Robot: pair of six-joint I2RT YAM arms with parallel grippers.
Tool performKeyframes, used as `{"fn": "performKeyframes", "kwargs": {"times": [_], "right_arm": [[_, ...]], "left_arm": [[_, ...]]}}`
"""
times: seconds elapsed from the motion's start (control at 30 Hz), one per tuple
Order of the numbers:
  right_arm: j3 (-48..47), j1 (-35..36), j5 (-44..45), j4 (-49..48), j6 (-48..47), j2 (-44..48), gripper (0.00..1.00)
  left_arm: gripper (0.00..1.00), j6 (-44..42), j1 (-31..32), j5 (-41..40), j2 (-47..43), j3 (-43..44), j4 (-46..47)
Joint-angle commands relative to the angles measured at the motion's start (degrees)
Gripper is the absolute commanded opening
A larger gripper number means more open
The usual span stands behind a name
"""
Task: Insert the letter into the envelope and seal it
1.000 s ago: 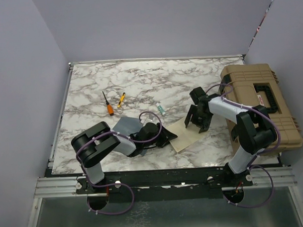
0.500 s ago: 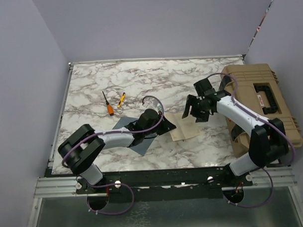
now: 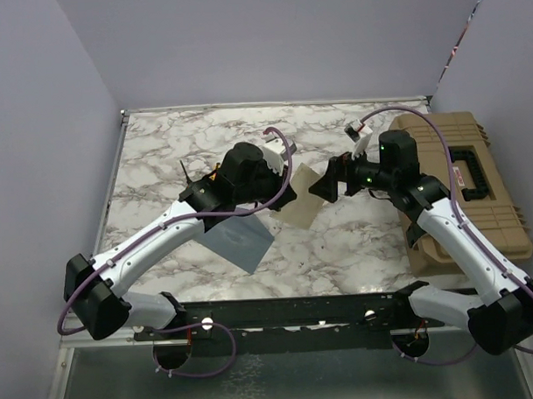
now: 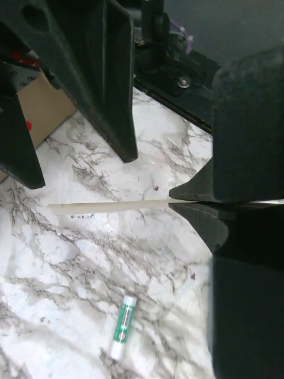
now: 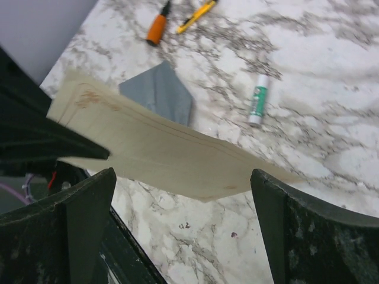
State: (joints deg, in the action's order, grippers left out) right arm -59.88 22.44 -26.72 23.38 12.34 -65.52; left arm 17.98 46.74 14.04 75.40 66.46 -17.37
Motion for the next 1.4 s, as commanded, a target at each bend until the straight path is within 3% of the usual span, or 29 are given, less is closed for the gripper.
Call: {"fn": "performKeyframes", "kwargs": {"times": [0.0,0.17,0.27,0.7,0.93,1.1,1.2,1.27,1.37], "right_arm": [[1.12,0.18,-15.49,-4.64,-9.99,2.42,1.00],[-5.68,0.16,-21.18,8.73,-23.03,-1.18,1.00],[-7.28,0.22,-22.69,12.74,-26.09,-3.97,0.99],[1.35,0.24,-34.92,-9.26,-15.72,-5.69,0.93],[-0.67,0.21,-31.01,-8.45,-16.36,-7.50,0.95],[0.51,0.21,-21.40,-14.91,-10.09,-6.99,0.99],[2.52,0.18,-26.93,-20.45,-8.25,-7.78,0.99],[2.06,0.22,-33.03,-22.67,-6.86,-9.20,0.93],[-0.08,0.23,-42.45,-20.92,-5.43,-12.15,0.76]], "left_arm": [[0.00,-16.88,-0.92,3.35,-1.11,7.74,-17.04],[0.00,-23.72,-1.04,1.84,-0.63,14.67,-24.25],[0.00,-24.74,-1.13,1.25,-0.22,18.06,-25.76],[0.00,-26.23,-1.47,5.02,-0.58,26.27,-26.60],[0.00,-26.17,-2.04,7.70,-2.45,28.56,-26.67],[0.00,-25.44,-2.18,5.66,-1.86,28.16,-26.06],[0.00,-25.17,-2.27,6.37,-1.51,28.15,-25.55],[0.00,-25.07,-2.33,6.23,-1.56,28.37,-25.17],[0.00,-24.78,-2.57,5.78,-1.81,28.68,-24.54]]}}
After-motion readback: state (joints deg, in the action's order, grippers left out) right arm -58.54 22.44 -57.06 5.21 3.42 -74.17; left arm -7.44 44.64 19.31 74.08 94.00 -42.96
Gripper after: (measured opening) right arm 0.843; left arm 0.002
